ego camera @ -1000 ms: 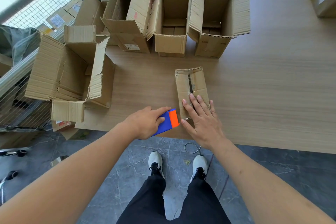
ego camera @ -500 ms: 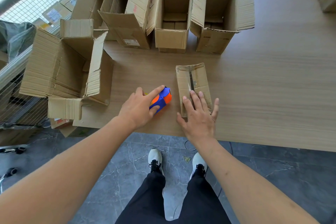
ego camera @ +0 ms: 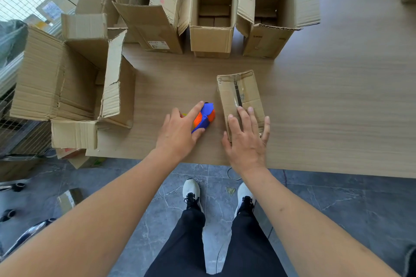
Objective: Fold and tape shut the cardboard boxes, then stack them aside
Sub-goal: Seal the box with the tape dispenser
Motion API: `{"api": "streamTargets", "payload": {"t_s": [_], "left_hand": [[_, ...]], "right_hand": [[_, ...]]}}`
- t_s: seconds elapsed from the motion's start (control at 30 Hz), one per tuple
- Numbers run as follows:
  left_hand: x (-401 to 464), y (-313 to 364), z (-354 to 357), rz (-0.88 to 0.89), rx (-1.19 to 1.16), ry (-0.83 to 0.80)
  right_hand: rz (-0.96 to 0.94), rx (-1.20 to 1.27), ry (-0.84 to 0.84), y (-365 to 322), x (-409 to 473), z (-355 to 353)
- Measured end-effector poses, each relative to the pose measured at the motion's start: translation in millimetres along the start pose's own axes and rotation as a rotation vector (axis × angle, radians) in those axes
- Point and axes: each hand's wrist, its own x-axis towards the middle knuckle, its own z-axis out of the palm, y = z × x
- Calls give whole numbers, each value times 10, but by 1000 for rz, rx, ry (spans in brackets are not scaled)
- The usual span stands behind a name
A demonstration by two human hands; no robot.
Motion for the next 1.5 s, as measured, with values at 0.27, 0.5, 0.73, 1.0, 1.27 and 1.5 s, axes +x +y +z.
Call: {"api": "streamTargets", "payload": {"t_s": [0.27, 0.5, 0.73, 1.0, 1.27, 1.5], "left_hand": [[-58, -143, -146, 6, -13, 68], [-73, -352, -332, 86, -99, 95], [-89, -463, -460, 283, -193, 116], [-112, -546, -544, 427, -201, 125], [-208, -502, -591, 494, -194, 55], [-299, -430, -665, 562, -197, 30]], "right_hand": [[-29, -123, -115, 265, 203, -363], [-90, -85, -31, 386, 405, -431], [-11, 73, -226, 72, 388, -339], [-177, 50, -307, 81, 285, -326], [-298, 68, -337, 209, 315, -441], [-128, 913, -337, 40, 312, -730]]}}
